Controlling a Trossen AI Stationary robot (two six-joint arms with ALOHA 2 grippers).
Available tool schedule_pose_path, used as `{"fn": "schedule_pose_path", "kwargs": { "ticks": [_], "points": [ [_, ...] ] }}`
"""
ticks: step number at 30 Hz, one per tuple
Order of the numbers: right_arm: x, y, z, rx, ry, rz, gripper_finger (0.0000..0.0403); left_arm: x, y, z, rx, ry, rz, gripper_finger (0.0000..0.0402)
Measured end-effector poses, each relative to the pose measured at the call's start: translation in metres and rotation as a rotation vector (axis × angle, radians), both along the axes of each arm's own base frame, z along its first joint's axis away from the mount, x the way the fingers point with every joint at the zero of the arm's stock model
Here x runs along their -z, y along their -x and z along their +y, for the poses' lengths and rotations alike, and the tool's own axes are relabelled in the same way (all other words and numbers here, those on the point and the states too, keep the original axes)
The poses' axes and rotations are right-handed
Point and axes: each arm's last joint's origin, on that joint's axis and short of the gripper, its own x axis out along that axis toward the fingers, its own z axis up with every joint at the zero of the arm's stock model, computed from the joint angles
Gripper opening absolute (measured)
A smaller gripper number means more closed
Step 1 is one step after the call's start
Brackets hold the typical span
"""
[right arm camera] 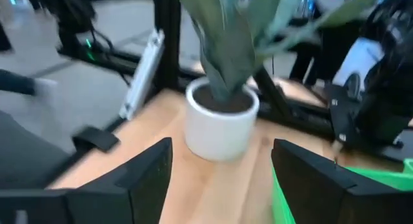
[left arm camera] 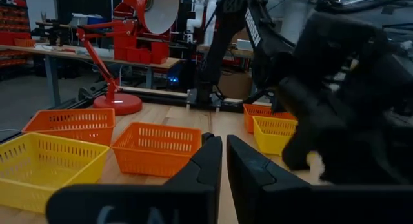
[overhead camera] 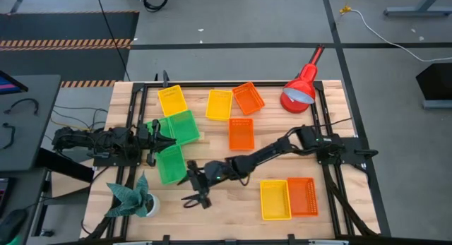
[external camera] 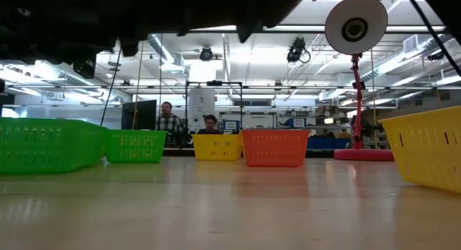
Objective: Stack baskets by color
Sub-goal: Move the green basket on the bottom center of the table
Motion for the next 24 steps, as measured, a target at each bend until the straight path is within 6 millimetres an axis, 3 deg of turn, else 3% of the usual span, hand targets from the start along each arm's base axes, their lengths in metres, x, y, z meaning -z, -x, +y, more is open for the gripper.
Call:
{"fn": "schedule_pose_path", "kwargs": {
  "ticks": [6, 15, 20, 24],
  "points": [
    [0.003, -0.022, -0.002, 0.098, 0.160, 0.174, 0.0273, 0.000, 0.000, 0.000, 0.000, 0.000, 0.000, 0.0038],
    [0.022, -0.044, -0.021, 0.158, 0.222, 0.317, 0.0232, 0.000, 0.000, 0.000, 0.000, 0.000, -0.002, 0.0038],
    [0.034, -0.046, -0.029, 0.188, 0.193, 0.375, 0.0190, 0.000, 0.000, 0.000, 0.000, 0.000, -0.003, 0.0033],
    [0.041, -0.045, -0.033, 0.192, 0.199, 0.408, 0.0129, 0.000, 0.000, 0.000, 0.000, 0.000, -0.002, 0.0033]
  ]
}}
